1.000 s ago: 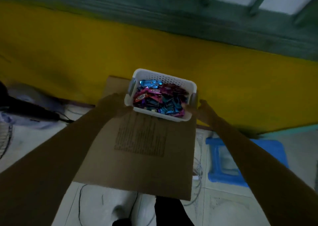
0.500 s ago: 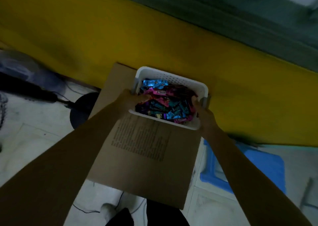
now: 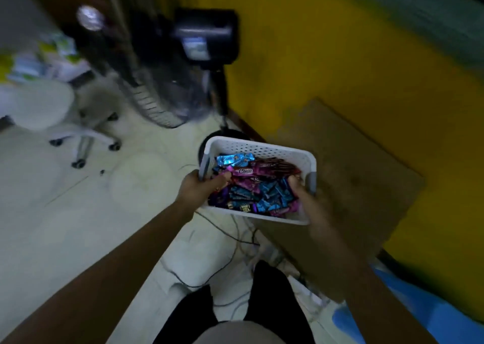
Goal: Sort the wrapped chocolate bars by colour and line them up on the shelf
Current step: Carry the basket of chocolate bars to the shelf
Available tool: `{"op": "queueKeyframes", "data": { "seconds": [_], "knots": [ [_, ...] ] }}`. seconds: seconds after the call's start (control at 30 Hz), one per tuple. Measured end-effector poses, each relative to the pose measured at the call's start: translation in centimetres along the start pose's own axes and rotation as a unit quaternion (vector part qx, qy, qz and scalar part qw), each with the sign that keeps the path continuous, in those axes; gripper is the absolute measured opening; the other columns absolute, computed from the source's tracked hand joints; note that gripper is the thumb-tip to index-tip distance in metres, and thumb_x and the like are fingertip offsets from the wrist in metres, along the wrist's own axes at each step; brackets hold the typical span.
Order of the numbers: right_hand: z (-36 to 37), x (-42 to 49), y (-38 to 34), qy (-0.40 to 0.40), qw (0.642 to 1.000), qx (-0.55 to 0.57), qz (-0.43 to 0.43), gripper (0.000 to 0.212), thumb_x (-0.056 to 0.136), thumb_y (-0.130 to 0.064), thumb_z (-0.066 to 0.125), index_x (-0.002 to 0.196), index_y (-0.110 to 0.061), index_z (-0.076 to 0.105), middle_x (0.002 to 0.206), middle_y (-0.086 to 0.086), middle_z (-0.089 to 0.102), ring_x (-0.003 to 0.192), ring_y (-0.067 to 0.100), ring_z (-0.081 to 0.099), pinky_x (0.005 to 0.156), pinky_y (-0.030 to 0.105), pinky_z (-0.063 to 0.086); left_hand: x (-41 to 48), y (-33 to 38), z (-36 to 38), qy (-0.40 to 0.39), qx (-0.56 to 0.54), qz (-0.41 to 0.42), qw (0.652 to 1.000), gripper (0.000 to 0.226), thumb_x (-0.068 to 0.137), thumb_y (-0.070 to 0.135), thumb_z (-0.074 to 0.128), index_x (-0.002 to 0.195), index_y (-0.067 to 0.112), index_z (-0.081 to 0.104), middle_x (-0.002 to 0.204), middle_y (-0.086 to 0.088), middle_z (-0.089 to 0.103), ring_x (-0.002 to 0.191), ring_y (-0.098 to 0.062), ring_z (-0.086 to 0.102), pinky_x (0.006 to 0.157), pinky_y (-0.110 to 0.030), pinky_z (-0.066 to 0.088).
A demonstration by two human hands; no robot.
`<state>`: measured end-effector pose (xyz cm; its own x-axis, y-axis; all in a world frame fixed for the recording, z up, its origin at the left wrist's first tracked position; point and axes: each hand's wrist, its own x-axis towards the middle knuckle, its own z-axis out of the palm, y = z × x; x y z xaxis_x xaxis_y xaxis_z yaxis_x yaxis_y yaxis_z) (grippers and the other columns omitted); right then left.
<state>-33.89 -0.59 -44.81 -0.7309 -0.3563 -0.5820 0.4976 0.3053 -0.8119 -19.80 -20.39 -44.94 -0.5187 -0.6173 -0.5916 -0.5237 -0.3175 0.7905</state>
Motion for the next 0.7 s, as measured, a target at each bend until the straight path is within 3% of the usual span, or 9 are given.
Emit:
{"op": "queueKeyframes", "data": {
  "seconds": [0.07, 0.13, 0.17, 0.23, 0.3, 0.37, 0.47, 0.63, 0.7],
  "knots": [
    [5.0, -2.5, 0.8, -0.025, 0.998, -0.059, 0.003, 0.084, 0.046, -0.069, 0.078, 0.114, -0.023, 0.066, 0.110, 0.002, 0.070, 0.100, 0.021, 0.066, 0.086, 0.044, 0.054, -2.1, -1.6, -6.0, 0.028, -0.032, 0.003, 0.999, 0.021, 0.074, 0.035, 0.081, 0.083, 0.019, 0.070, 0.069, 0.010, 0.073, 0.064, -0.004, 0.070, 0.051, -0.013, 0.051],
    [10.7, -5.2, 1.4, -0.067, 0.993, -0.097, 0.016, 0.084, 0.047, -0.075, 0.074, 0.112, -0.023, 0.064, 0.109, 0.004, 0.068, 0.099, 0.023, 0.065, 0.086, 0.045, 0.054, -4.6, -3.7, -12.6, 0.060, -0.058, 0.000, 0.997, 0.026, 0.073, 0.037, 0.081, 0.084, 0.016, 0.072, 0.075, 0.005, 0.074, 0.068, -0.009, 0.072, 0.057, -0.019, 0.055],
    [13.7, -6.6, 1.8, -0.086, 0.990, -0.114, 0.011, 0.075, 0.050, -0.076, 0.071, 0.104, -0.025, 0.064, 0.102, 0.000, 0.068, 0.093, 0.019, 0.065, 0.082, 0.041, 0.055, -5.8, -4.9, -16.0, 0.080, -0.067, -0.002, 0.995, 0.028, 0.072, 0.038, 0.082, 0.086, 0.014, 0.073, 0.079, 0.001, 0.075, 0.072, -0.013, 0.072, 0.063, -0.023, 0.056],
    [20.5, -9.3, 2.8, -0.103, 0.987, -0.123, -0.031, 0.051, 0.058, -0.068, 0.069, 0.090, -0.028, 0.064, 0.085, -0.008, 0.066, 0.074, 0.002, 0.065, 0.062, 0.021, 0.054, -8.5, -7.1, -22.8, 0.127, -0.086, 0.004, 0.988, 0.030, 0.071, 0.038, 0.083, 0.085, 0.013, 0.074, 0.082, -0.003, 0.076, 0.077, -0.019, 0.073, 0.071, -0.031, 0.057],
    [27.0, -11.2, 4.4, -0.127, 0.985, -0.113, -0.011, 0.049, 0.070, -0.050, 0.074, 0.104, -0.015, 0.067, 0.091, 0.005, 0.070, 0.070, 0.003, 0.065, 0.048, 0.013, 0.050, -11.5, -9.1, -29.2, 0.171, -0.103, 0.011, 0.980, 0.031, 0.069, 0.040, 0.083, 0.082, 0.015, 0.072, 0.080, -0.002, 0.076, 0.075, -0.020, 0.073, 0.068, -0.031, 0.057],
    [33.2, -13.5, 5.4, -0.182, 0.975, -0.123, 0.037, 0.063, 0.073, -0.042, 0.077, 0.120, -0.004, 0.060, 0.109, 0.015, 0.068, 0.082, 0.017, 0.068, 0.058, 0.021, 0.056, -14.7, -10.6, -35.0, 0.201, -0.122, 0.014, 0.972, 0.038, 0.065, 0.044, 0.083, 0.089, 0.017, 0.070, 0.079, 0.000, 0.076, 0.073, -0.018, 0.073, 0.063, -0.028, 0.057],
    [41.3, -16.7, 5.1, -0.266, 0.945, -0.186, 0.037, 0.077, 0.066, -0.053, 0.078, 0.123, -0.005, 0.059, 0.109, 0.014, 0.068, 0.095, 0.026, 0.067, 0.087, 0.039, 0.055, -18.9, -11.9, -42.4, 0.241, -0.145, 0.012, 0.960, 0.050, 0.059, 0.050, 0.080, 0.094, 0.017, 0.068, 0.079, 0.001, 0.076, 0.071, -0.017, 0.073, 0.055, -0.024, 0.055],
    [53.1, -19.7, 1.2, -0.405, 0.889, -0.207, 0.045, 0.066, 0.073, -0.044, 0.074, 0.120, -0.001, 0.059, 0.121, 0.019, 0.063, 0.102, 0.033, 0.064, 0.095, 0.048, 0.050, -21.5, -11.5, -52.6, 0.312, -0.156, -0.007, 0.937, 0.055, 0.065, 0.056, 0.078, 0.093, 0.010, 0.065, 0.086, -0.003, 0.072, 0.082, -0.021, 0.068, 0.069, -0.035, 0.052],
    [57.5, -20.5, -0.8, -0.454, 0.862, -0.220, 0.049, 0.062, 0.078, -0.044, 0.070, 0.125, -0.007, 0.055, 0.132, 0.015, 0.055, 0.108, 0.031, 0.061, 0.095, 0.048, 0.049, -21.6, -10.8, -56.0, 0.337, -0.168, -0.012, 0.926, 0.055, 0.067, 0.054, 0.079, 0.092, 0.009, 0.059, 0.089, -0.004, 0.068, 0.082, -0.020, 0.064, 0.067, -0.037, 0.052]
  ]
}}
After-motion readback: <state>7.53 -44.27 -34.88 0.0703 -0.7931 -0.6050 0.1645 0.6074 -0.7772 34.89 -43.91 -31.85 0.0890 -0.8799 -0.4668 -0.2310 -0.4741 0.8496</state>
